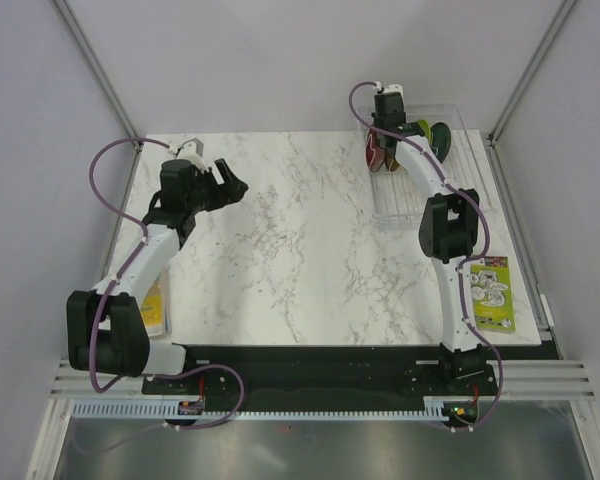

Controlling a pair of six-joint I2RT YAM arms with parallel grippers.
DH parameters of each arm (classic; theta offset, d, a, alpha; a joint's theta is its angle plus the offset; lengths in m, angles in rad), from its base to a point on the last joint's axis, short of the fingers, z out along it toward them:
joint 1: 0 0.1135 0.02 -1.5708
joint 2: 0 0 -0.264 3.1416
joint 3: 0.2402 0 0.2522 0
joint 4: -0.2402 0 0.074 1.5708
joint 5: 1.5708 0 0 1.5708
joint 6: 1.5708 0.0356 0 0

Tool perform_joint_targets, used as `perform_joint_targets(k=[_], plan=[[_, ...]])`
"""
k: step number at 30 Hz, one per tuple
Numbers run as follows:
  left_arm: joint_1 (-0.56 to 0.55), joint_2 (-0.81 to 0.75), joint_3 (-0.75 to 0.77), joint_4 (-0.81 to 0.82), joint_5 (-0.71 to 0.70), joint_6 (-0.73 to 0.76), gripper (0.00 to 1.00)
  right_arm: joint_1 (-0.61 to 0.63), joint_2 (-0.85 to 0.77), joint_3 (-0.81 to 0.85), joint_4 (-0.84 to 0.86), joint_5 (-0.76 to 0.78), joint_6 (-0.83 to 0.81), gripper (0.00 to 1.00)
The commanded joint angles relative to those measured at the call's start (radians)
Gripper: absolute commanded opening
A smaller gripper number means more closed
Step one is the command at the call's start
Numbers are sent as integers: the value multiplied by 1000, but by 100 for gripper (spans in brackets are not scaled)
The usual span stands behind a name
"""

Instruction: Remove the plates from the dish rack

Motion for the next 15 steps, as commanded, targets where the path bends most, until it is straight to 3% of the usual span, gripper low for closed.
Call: perform_joint_targets(k=[1,6,9,15], plan=[[-12,-27,-11,28,-44,14,87,92,-48,28,123,203,-152,0],[-28,-44,2,-27,-90,42,86,220,-111,-63,368,607,-364,0],[-28,-72,0,-47,-98,50,86,252,-150,-104,482,755,-464,0],[-29,-150,-28,-66,-101,47,89,258,-332,-242,505,799,-454,0]])
